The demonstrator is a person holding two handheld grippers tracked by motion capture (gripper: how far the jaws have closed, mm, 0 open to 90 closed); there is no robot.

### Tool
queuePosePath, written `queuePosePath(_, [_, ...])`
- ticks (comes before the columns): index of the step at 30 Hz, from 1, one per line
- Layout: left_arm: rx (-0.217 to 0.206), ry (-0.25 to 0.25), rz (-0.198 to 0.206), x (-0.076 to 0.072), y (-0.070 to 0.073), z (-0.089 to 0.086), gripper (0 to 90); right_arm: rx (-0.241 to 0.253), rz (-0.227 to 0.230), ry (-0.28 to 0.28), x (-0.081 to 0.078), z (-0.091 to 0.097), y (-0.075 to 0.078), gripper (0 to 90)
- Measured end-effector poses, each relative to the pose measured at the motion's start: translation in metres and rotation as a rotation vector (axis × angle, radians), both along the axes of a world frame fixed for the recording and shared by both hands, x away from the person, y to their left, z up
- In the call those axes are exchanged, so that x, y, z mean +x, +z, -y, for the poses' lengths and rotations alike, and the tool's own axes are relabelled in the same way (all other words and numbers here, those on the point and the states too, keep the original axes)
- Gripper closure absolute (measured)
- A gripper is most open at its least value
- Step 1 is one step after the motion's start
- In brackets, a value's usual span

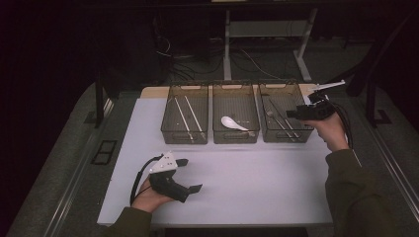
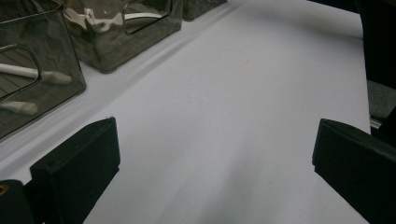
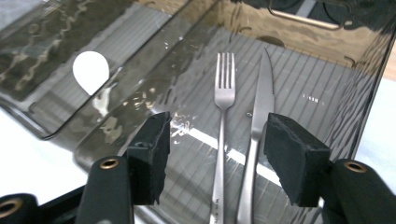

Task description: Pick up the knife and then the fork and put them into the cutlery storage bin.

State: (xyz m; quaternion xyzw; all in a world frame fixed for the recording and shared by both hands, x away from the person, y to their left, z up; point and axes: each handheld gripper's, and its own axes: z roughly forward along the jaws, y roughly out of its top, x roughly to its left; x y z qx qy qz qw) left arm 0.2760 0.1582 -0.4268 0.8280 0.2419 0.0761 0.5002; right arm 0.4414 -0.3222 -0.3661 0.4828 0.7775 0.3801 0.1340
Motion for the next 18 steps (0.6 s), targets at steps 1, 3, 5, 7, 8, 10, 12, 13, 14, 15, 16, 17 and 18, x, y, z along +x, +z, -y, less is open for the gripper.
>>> queuePosePath(1, [0.0,0.0,-0.001,0.0,0.0,0.0,0.0,0.004,0.011,0.003,-0.004,0.0,0.0,39.7])
queuePosePath(3, [0.0,0.002,0.0,0.0,0.0,0.0,0.0,0.019,0.035,0.013,-0.012,0.0,0.001,37.6])
queuePosePath(5, [-0.001,0.004,0.0,0.0,0.0,0.0,0.0,0.02,0.053,0.02,-0.02,-0.001,0.002,33.9])
queuePosePath(7, [-0.001,0.006,-0.001,0.0,0.0,0.0,0.0,0.02,0.073,0.023,-0.028,-0.002,0.002,30.9])
queuePosePath(8, [-0.001,0.007,0.0,0.0,0.0,0.0,0.0,0.025,0.079,0.022,-0.033,-0.002,0.003,28.8])
queuePosePath(10, [-0.001,0.007,0.001,0.0,0.0,0.0,0.0,0.046,0.078,0.04,-0.041,-0.004,0.002,28.3])
queuePosePath(12, [0.001,0.006,0.001,0.0,0.0,0.0,0.0,0.064,0.087,0.057,-0.049,-0.005,0.001,26.8])
queuePosePath(13, [0.001,0.007,0.001,0.0,0.0,0.0,0.0,0.069,0.091,0.063,-0.052,-0.006,0.001,26.5])
queuePosePath(14, [0.001,0.006,0.001,0.001,0.0,0.0,0.0,0.066,0.1,0.073,-0.058,-0.008,0.0,26.2])
queuePosePath(15, [0.001,0.006,0.001,0.001,0.0,-0.001,0.0,0.064,0.11,0.083,-0.062,-0.01,0.0,25.9])
queuePosePath(16, [0.0,0.006,0.001,0.001,0.0,-0.001,0.0,0.068,0.114,0.092,-0.067,-0.011,0.0,25.9])
queuePosePath(17, [-0.002,0.008,0.001,0.001,0.0,-0.001,0.0,0.072,0.124,0.098,-0.071,-0.012,-0.001,25.9])
queuePosePath(18, [-0.002,0.008,0.0,0.001,0.0,-0.001,0.0,0.075,0.132,0.105,-0.076,-0.014,-0.002,25.6])
